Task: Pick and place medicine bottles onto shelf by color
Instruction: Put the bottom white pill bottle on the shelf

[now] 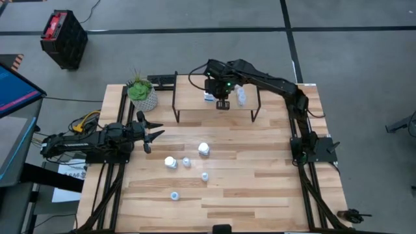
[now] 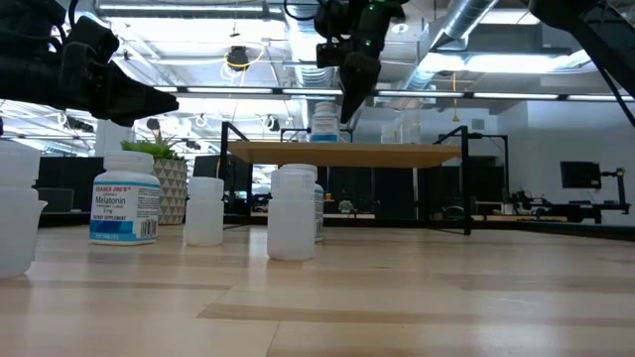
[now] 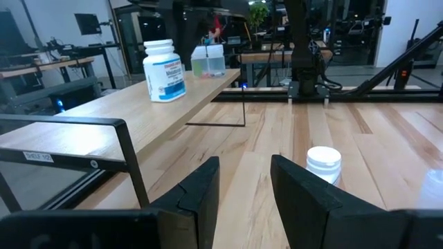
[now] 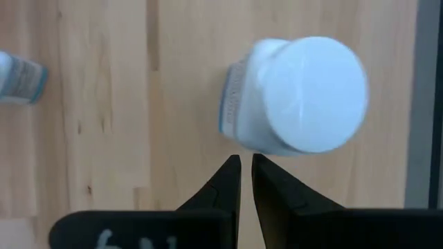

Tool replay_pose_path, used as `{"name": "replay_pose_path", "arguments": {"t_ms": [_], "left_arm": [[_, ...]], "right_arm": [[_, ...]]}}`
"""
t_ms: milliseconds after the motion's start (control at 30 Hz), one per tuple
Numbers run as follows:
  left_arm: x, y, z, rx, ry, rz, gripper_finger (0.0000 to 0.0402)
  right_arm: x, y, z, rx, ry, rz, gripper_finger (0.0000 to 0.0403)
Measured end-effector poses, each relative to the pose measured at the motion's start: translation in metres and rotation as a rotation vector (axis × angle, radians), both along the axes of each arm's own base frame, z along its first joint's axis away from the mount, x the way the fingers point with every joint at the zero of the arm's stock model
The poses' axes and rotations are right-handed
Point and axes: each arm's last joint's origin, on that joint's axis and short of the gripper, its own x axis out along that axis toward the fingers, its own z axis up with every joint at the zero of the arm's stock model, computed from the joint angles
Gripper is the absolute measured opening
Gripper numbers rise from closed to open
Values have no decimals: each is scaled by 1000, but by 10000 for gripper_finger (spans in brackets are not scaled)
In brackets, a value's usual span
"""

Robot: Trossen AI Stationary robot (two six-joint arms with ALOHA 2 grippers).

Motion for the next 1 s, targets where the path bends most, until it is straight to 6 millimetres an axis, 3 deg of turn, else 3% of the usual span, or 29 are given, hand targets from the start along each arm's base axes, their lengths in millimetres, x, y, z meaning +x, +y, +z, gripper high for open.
{"name": "replay_pose_path", "arguments": {"t_ms": [1000], "left_arm": [[0, 0, 0, -3, -1, 1, 121]], "right_arm": [[10, -12, 7, -75, -142, -2, 59]]}}
